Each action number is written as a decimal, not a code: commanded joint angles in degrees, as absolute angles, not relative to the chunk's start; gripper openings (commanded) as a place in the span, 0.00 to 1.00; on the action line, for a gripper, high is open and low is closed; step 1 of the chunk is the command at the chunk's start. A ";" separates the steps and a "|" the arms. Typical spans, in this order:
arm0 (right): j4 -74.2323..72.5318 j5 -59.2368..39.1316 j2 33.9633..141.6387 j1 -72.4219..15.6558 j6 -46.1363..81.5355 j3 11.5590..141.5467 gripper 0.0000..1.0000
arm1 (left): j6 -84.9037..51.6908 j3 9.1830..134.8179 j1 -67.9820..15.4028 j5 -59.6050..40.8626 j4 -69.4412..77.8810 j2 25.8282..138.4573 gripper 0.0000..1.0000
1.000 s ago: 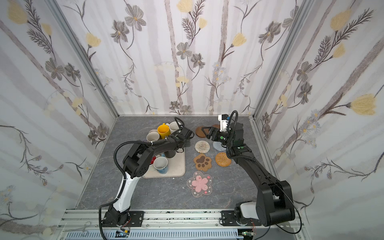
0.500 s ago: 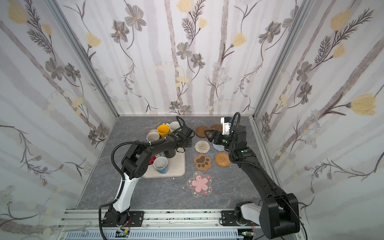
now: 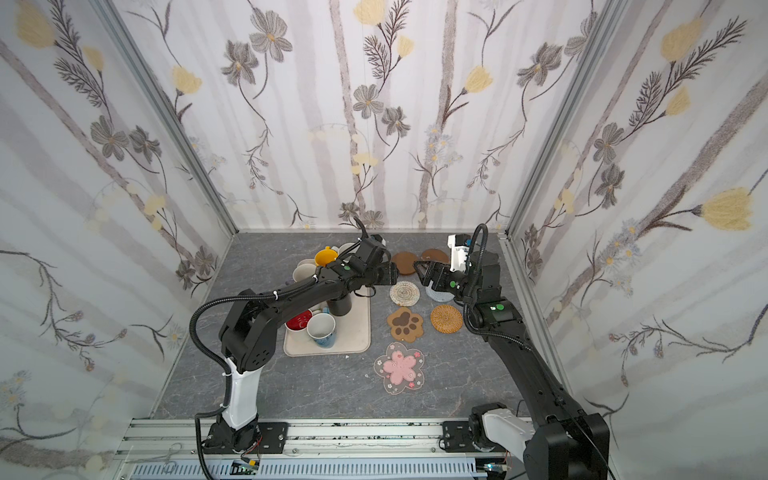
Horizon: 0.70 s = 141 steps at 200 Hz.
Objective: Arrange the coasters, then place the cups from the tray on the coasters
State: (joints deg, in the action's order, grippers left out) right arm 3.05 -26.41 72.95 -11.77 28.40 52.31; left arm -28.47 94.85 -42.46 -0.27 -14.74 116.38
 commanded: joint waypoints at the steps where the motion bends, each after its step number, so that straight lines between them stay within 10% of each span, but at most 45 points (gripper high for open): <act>1: 4.73 -24.08 72.42 -12.11 26.74 52.91 0.85 | -27.48 93.86 -42.63 0.30 -13.62 113.55 0.72; 65: 7.89 -18.26 76.38 -17.34 24.70 55.29 0.87 | -26.82 85.30 -42.70 6.62 -12.83 101.21 1.00; 141: 8.27 -11.44 88.93 -24.72 25.20 63.84 0.94 | -31.63 65.76 -37.90 15.99 -11.27 81.94 1.00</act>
